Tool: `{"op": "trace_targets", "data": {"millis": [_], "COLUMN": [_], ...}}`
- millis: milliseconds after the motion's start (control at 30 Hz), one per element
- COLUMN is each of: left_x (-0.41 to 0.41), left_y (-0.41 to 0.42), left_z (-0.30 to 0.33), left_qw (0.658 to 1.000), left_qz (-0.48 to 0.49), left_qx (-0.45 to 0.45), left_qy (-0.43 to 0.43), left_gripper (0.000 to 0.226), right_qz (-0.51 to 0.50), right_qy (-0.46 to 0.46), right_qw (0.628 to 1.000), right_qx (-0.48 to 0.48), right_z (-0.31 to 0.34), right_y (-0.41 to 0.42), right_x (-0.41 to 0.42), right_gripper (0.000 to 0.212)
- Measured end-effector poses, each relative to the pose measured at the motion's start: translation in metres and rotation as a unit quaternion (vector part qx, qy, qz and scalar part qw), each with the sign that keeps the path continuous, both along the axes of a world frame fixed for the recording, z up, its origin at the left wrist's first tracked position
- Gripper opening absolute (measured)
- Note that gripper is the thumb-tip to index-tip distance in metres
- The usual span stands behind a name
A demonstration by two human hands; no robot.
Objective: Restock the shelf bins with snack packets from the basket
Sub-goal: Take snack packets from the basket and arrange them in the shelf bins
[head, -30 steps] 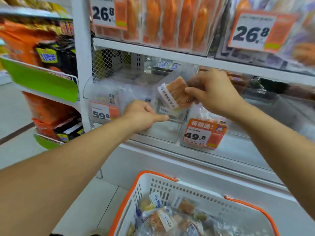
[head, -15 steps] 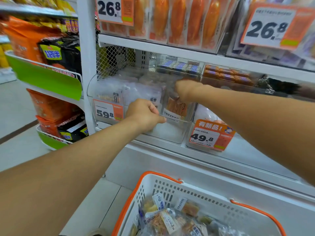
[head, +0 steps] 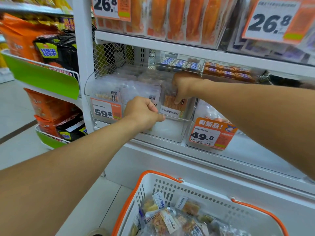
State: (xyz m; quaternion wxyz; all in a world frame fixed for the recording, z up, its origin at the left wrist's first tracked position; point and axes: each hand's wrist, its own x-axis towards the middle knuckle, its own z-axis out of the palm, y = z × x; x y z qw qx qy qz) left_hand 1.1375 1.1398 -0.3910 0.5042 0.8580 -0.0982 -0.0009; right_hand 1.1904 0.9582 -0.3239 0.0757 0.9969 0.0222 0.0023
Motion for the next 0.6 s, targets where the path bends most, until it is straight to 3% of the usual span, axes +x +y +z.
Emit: {"op": "trace_targets", "data": {"millis": [167, 367, 533, 600], "left_x": [-0.004, -0.013, -0.027, -0.042], "left_y": [0.002, -0.007, -0.026, -0.043], "left_z": [0.003, -0.001, -0.003, -0.009], "left_qw": [0.996, 0.968, 0.941, 0.920], "left_qz": [-0.014, -0.136, -0.221, -0.275], "left_qx": [0.087, 0.206, 0.251, 0.273], "left_qy": [-0.001, 0.035, 0.044, 0.058], "left_gripper": [0.037, 0.040, 0.037, 0.034], "right_qz": [-0.019, -0.011, 0.064, 0.077], "right_qy": [-0.036, -0.161, -0.364, -0.386], "right_qw": [0.999, 0.986, 0.923, 0.908], "right_qx": [0.033, 0.052, 0.110, 0.147], "right_z": [0.001, 0.011, -0.006, -0.039], "right_y": [-0.003, -0.004, -0.013, -0.027], "right_x": [-0.003, -0.044, -0.140, -0.184], "right_gripper": [0.046, 0.038, 0.029, 0.034]}}
